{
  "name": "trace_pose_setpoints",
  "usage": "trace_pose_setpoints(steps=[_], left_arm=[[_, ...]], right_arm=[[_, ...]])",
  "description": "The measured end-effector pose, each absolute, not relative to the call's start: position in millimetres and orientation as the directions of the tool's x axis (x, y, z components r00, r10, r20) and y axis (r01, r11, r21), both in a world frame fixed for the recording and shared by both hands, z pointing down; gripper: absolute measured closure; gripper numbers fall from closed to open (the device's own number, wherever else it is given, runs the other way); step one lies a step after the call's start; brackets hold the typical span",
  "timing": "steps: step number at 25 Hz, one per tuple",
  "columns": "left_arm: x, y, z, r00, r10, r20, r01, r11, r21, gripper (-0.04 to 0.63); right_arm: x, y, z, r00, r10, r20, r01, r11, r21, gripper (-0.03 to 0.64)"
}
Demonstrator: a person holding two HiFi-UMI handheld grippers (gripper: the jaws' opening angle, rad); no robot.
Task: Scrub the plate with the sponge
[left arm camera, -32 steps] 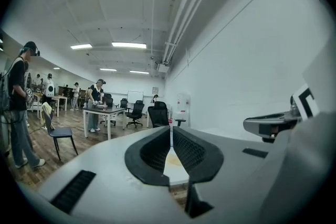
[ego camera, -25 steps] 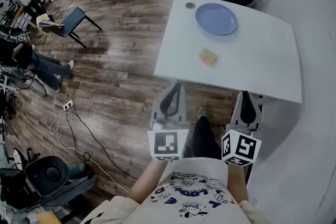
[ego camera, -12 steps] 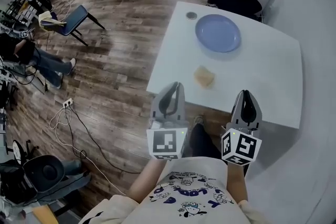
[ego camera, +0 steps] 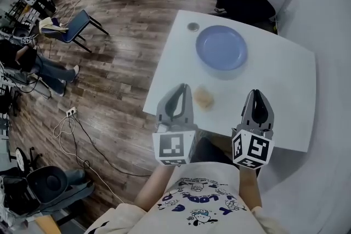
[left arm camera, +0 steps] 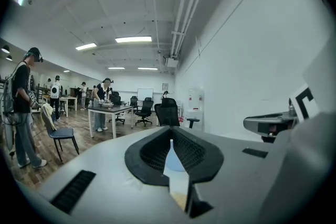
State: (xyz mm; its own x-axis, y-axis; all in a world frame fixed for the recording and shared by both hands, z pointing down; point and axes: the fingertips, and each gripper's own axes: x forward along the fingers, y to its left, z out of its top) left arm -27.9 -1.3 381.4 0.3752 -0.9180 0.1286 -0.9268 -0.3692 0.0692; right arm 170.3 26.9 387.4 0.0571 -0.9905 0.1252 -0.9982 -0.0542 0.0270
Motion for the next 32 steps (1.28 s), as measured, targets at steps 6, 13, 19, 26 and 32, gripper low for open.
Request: trace_pose_setpoints(steps=[6,13,19,26,32], left_arm=[[-7,-25,390,0.364,-0.918,0.155,-0.931,-0.356,0.078,0.572],[14,-40,402,0.373,-0.902,0.217,-0.928,-0.362,0.090,0.572],[9,-45,425,0.363,-0.889,0.280,-0.932,-0.345,0.112,0.572],[20,-39,451,0.391,-0.850,0.354,-0.920,-0.365,0.140,0.572],[27,-40,463,0.429,-0.810,0.400,-0.903,-0.374,0.212,0.572]], right_arm=[[193,2,392,0.050,-0.988,0.148,-0.999,-0.047,0.019,0.580],[205,-14,413,0.038,-0.978,0.207,-0.999,-0.043,-0.020,0.580],[200,-20,434,0.019,-0.966,0.257,-0.999,-0.029,-0.035,0.580],[201,-20,451,0.020,-0.952,0.305,-0.999,-0.032,-0.034,0.580],[190,-34,459,0.008,-0.939,0.344,-1.000,-0.016,-0.021,0.580]])
